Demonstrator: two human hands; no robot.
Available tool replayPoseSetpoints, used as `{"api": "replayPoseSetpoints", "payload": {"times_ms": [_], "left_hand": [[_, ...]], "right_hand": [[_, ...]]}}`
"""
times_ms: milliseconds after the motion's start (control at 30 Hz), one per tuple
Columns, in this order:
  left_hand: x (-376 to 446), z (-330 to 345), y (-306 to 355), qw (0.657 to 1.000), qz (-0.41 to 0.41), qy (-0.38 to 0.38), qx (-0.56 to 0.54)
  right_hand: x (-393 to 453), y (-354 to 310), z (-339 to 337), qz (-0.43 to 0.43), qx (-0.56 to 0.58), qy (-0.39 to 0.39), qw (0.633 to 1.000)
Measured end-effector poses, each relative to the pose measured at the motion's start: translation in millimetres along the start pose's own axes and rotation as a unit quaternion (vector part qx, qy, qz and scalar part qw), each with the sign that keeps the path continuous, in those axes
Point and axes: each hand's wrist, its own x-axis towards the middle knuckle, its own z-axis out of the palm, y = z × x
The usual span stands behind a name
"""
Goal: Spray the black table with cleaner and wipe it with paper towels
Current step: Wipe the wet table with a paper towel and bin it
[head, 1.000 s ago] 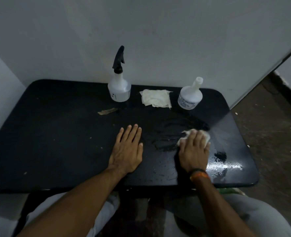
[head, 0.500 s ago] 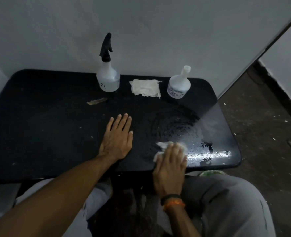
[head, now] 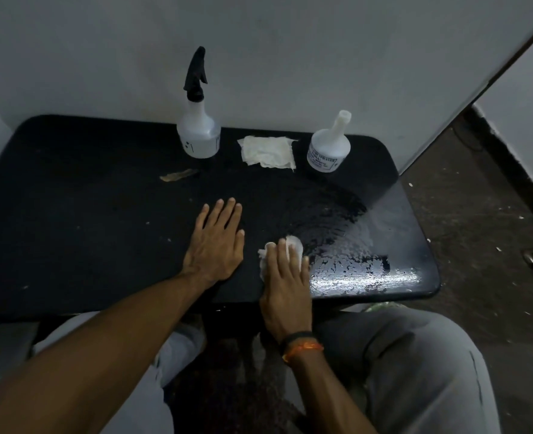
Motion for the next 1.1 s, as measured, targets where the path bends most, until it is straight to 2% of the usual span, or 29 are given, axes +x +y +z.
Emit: {"api": "replayPoseSetpoints", "payload": {"times_ms": [200,333,433,500,567,667,733,800,967,1033,1100], "left_hand": [[2,-1,0,1.000,-0.001,-0.002,-0.001],[1,1,-2,1.000,0.000,-0.006,-0.003],[2,1,-2,1.000,-0.001,-0.004,-0.003],[2,2,-2,1.000,-0.002,-0.002,0.001],[2,3,-2,1.000,-0.002,-0.005,0.002],[2,4,-2,1.000,0.005,-0.007,0.000],[2,3,-3,1.000,0.003,-0.009,-0.002],[1,2,-3,1.000,0.003,-0.006,-0.009],[1,1,-5,1.000,0.005,-0.006,-0.028],[3,2,-7,0.999,0.009,-0.003,-0.035],[2,3,-6,0.999,0.011,0.000,-0.039]], "right_hand": [[-6,41,-30,0.065,-0.039,0.029,0.997],[3,47,-39,0.130,-0.029,0.122,0.983],[35,42,-41,0.161,0.001,0.100,0.982],[51,28,-39,0.142,0.024,0.093,0.985],[55,3,-37,0.075,0.026,0.080,0.994],[28,-23,-23,-0.025,0.038,0.085,0.995],[6,-19,-15,-0.048,0.047,0.087,0.994],[-1,1,-14,-0.022,0.050,0.103,0.993],[65,51,-37,0.148,0.034,0.112,0.982],[99,46,-39,0.154,0.023,0.111,0.982],[113,21,-32,0.111,0.011,0.093,0.989]]}}
